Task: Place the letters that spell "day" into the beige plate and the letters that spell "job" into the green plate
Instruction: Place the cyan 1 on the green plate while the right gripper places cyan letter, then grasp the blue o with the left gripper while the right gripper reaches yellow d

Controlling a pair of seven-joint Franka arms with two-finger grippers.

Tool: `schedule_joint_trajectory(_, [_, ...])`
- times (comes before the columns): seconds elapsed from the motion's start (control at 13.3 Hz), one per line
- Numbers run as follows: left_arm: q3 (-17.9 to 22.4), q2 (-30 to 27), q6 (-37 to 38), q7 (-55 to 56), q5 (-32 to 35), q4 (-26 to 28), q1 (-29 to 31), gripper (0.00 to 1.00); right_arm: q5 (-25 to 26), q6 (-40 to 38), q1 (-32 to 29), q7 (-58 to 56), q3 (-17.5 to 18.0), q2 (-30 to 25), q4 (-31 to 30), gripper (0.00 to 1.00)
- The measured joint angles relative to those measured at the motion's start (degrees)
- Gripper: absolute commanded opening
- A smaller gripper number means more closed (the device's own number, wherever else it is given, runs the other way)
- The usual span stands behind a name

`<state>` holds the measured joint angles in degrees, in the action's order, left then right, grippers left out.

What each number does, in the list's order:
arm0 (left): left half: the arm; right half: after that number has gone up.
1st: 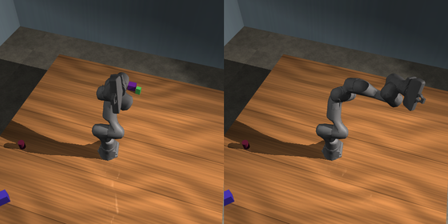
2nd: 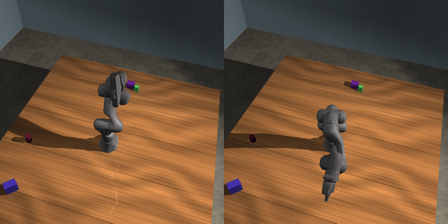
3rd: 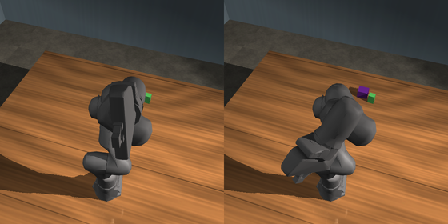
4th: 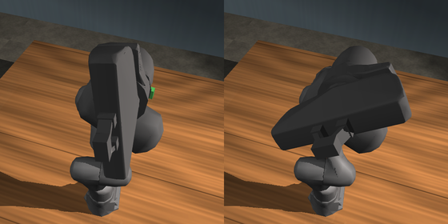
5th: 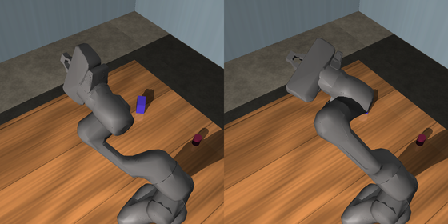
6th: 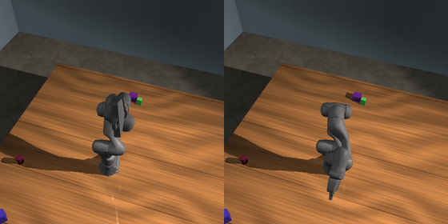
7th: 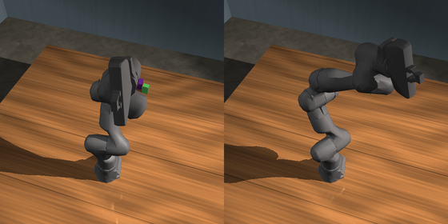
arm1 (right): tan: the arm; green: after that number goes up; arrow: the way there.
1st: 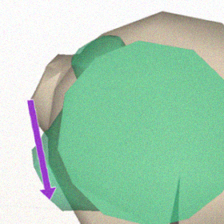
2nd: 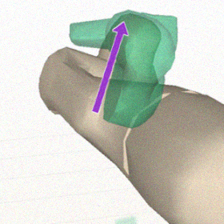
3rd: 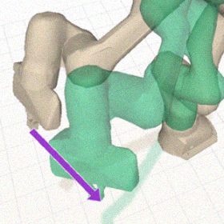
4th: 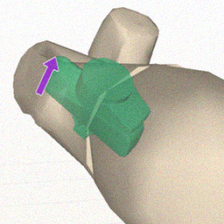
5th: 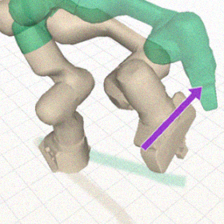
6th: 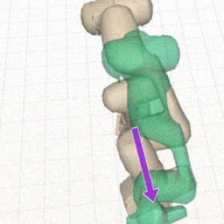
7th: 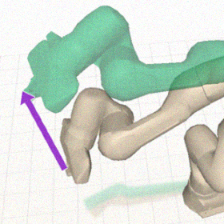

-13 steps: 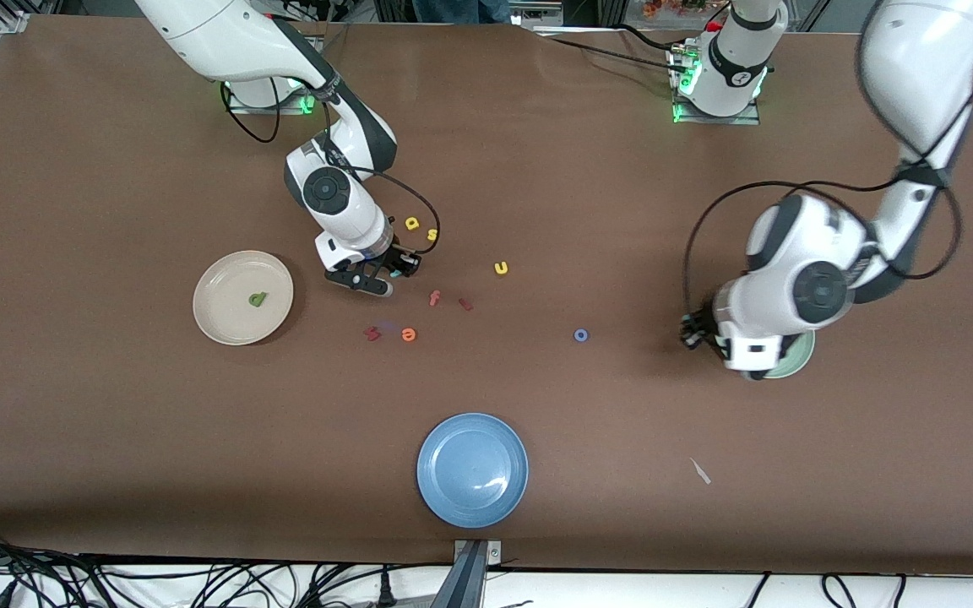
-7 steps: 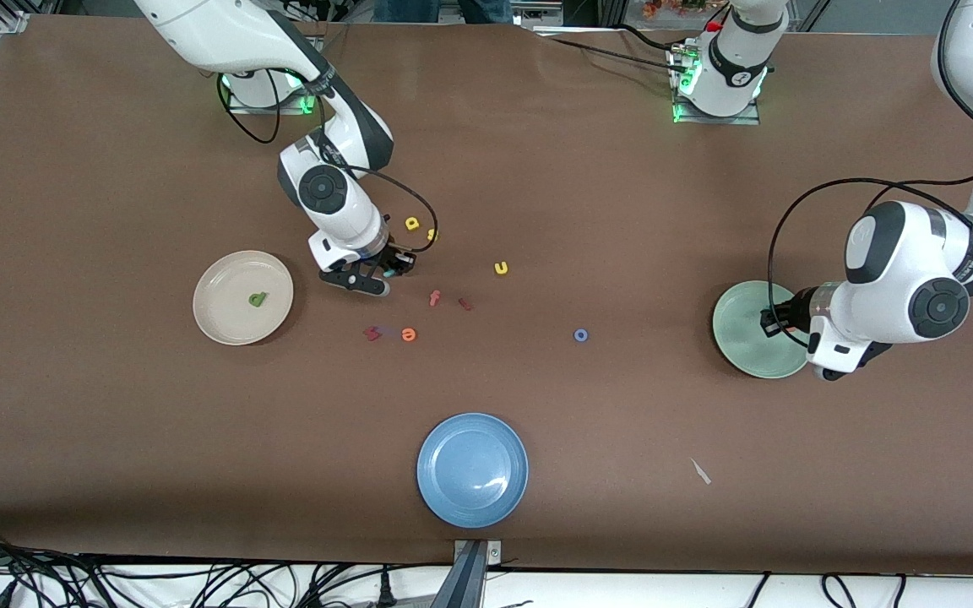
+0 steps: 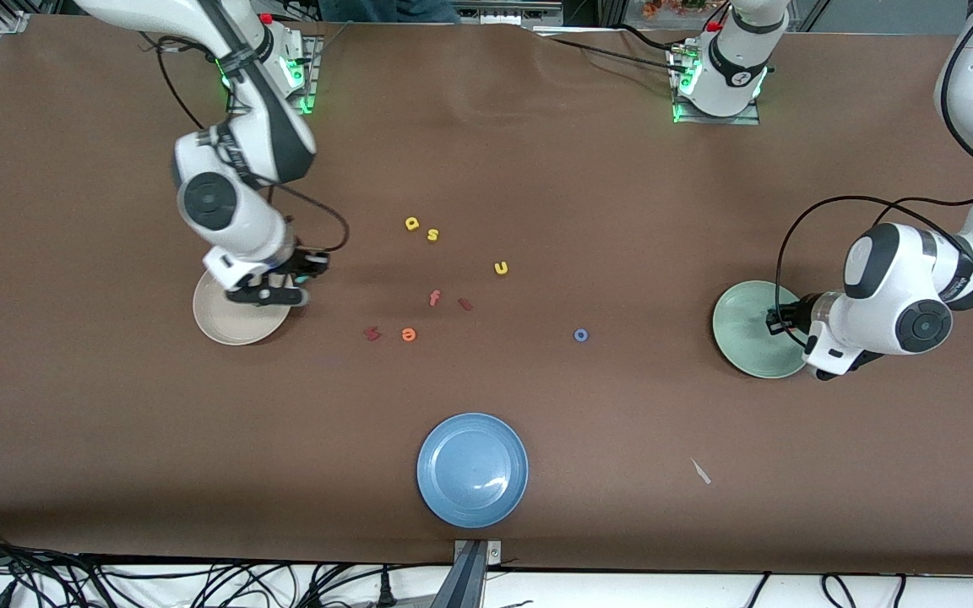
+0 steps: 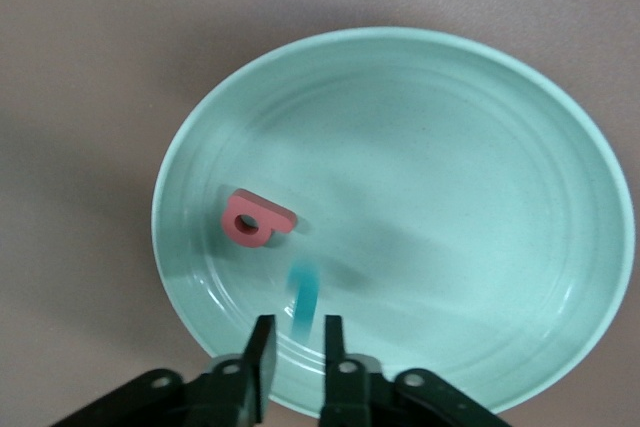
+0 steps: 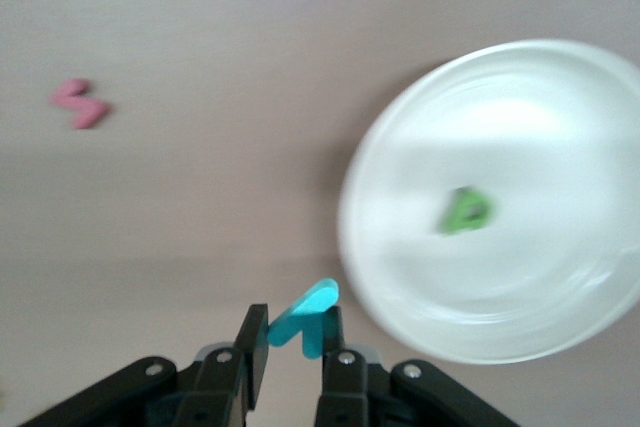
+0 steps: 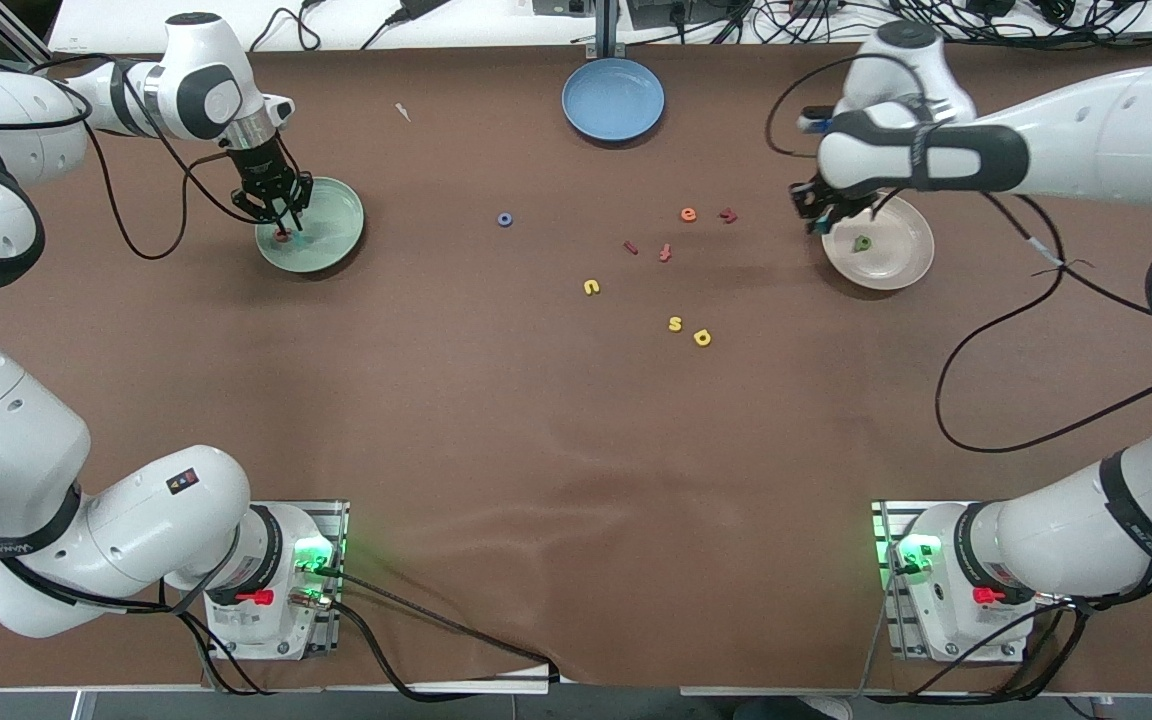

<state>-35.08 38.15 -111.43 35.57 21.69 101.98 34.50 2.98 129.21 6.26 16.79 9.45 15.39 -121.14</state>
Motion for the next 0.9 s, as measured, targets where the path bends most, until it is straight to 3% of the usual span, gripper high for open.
schedule_joint_trajectory(0.08, [-0.30,-0.02,0.00,0.00,0.00,-0.33,-0.01,1.00,0.00,-0.56,-0.85,-4.87,-2.26,-0.39,0.00,0.27])
schedule_joint_trajectory(0.15, [-0.74,-0.07,0.00,0.10,-0.03,-0.68,-0.02,1.00,0.01,-0.74,-1.25,-9.25,-4.57,-0.50,-0.01,0.37])
schedule_joint_trajectory(0.3, [-3.01,-0.24,0.00,3.03,-1.69,-1.48,-0.03,1.00,0.01,-0.86,-1.58,-15.42,-8.31,-0.47,-0.24,0.66])
schedule_joint_trajectory(0.38, [-4.89,-0.36,0.00,6.61,-2.74,-1.94,-0.10,1.00,0.01,-0.91,-1.65,-16.48,-9.20,-0.43,-0.38,0.75])
schedule_joint_trajectory(0.6, [-10.55,-0.56,-0.44,21.57,-3.63,-3.08,-2.42,1.00,-0.02,-1.16,-1.52,-16.71,-9.34,-0.27,-0.52,0.80])
schedule_joint_trajectory(0.9, [-10.28,0.80,-3.21,39.69,-5.42,-8.66,-14.96,1.00,-0.40,-1.38,-1.45,-11.41,-7.61,-0.23,-0.76,0.80])
